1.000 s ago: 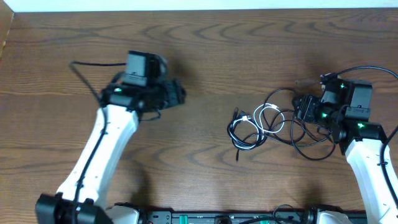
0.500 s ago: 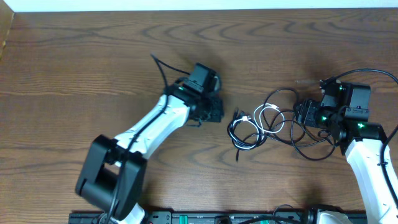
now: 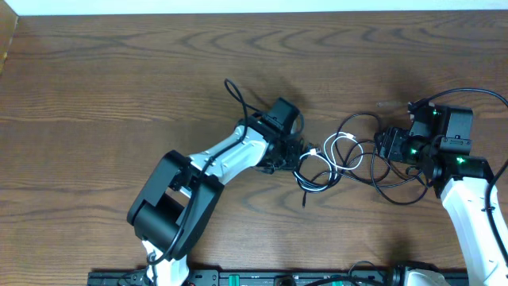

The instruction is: Untangle cables

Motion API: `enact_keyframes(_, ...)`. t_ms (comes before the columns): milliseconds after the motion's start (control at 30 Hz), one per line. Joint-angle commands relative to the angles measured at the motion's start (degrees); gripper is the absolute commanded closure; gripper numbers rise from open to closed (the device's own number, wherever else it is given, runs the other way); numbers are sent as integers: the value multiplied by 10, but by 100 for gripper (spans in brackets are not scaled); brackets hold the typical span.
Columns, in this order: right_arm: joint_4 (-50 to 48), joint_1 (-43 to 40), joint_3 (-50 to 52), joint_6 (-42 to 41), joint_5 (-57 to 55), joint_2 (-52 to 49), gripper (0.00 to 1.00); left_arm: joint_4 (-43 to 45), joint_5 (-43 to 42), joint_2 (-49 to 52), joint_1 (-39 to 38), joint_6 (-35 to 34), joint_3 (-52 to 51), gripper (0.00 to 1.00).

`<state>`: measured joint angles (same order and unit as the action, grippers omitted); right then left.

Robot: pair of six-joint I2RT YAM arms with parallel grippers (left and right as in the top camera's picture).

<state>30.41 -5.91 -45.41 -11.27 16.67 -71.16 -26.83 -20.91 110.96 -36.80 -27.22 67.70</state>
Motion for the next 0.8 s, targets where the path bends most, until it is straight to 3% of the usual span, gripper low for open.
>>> enact_keyframes(0,0,4,-7,9,-5,3,40,-3,-2,9,-14,-47,9,62)
enact_keyframes(67,0,4,-7,9,-5,3,40,-3,-12,9,-18,-68,9,63)
enact_keyframes(100,0,4,-7,9,-5,3,40,-7,-12,9,-22,-91,9,72)
enact_keyframes(300,0,4,-7,9,-5,3,40,-28,-12,9,-24,-128,8,89)
enact_keyframes(533,0,4,-7,9,-5,3,39,-25,-4,9,-23,-135,8,93)
enact_keyframes(767,-6,6,-7,14,54,3,39,-28,19,-53,33,-58,33,93)
